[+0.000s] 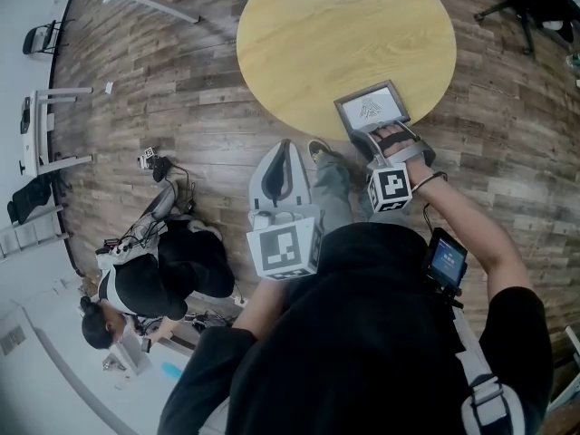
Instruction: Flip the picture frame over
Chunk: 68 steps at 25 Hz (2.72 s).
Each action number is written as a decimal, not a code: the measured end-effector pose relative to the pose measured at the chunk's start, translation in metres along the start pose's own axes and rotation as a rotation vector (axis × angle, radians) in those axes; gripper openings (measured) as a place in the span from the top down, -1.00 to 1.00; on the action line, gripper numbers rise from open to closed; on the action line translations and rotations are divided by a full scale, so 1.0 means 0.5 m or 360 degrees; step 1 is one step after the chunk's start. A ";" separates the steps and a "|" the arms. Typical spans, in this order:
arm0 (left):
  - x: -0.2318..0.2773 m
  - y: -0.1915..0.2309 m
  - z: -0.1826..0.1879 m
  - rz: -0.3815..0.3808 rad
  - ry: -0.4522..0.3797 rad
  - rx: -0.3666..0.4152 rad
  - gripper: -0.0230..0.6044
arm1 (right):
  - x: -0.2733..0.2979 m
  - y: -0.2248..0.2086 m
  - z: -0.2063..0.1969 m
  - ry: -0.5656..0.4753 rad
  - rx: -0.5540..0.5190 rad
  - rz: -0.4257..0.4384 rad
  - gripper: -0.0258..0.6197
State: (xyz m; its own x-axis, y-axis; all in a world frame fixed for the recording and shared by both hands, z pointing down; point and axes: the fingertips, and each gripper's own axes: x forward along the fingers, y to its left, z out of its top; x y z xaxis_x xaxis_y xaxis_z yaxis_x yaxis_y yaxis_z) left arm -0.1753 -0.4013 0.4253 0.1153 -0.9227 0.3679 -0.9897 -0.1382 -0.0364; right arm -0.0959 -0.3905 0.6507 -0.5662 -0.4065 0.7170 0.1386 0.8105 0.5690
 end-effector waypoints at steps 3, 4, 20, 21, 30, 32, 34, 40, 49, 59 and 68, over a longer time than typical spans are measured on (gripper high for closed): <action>0.001 -0.001 0.003 -0.0002 -0.0007 0.0002 0.85 | -0.017 -0.030 0.018 -0.0036 -0.0011 -0.0038 0.62; 0.002 -0.002 0.003 -0.0002 -0.0009 0.0003 0.85 | -0.022 -0.042 0.024 -0.0052 -0.0002 -0.0051 0.63; -0.002 0.007 0.013 0.0016 -0.0021 0.0009 0.85 | -0.093 -0.189 0.112 -0.0363 0.0428 -0.0168 0.68; -0.003 0.008 0.014 0.0017 -0.0022 0.0008 0.85 | -0.096 -0.197 0.115 -0.0375 0.0456 -0.0172 0.68; -0.008 0.006 0.021 0.0027 -0.0043 0.0013 0.85 | -0.125 -0.251 0.130 -0.0489 0.0718 -0.0200 0.69; -0.005 0.006 0.023 0.0024 -0.0037 0.0012 0.85 | -0.129 -0.263 0.130 -0.0511 0.0778 -0.0196 0.69; -0.005 0.007 0.024 0.0024 -0.0037 0.0012 0.85 | -0.132 -0.271 0.133 -0.0541 0.0835 -0.0191 0.69; -0.005 0.014 0.024 0.0033 -0.0042 0.0017 0.85 | -0.144 -0.299 0.140 -0.0755 0.1286 -0.0065 0.69; 0.010 0.007 0.035 0.0031 -0.0052 0.0032 0.85 | -0.119 -0.315 0.035 -0.0851 0.2053 0.0108 0.69; 0.024 -0.008 0.037 -0.0017 -0.0040 0.0050 0.85 | -0.105 -0.308 -0.062 -0.0859 0.2461 0.0115 0.69; 0.026 -0.017 0.027 -0.0034 -0.0025 0.0054 0.85 | -0.092 -0.281 -0.153 -0.0745 0.2529 0.0009 0.69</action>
State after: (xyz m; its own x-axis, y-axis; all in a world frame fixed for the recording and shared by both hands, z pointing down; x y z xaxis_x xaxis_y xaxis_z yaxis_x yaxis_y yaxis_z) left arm -0.1640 -0.4171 0.4177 0.1379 -0.9249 0.3544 -0.9836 -0.1699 -0.0606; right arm -0.0270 -0.5180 0.5684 -0.7890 -0.4871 0.3744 -0.6070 0.5242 -0.5973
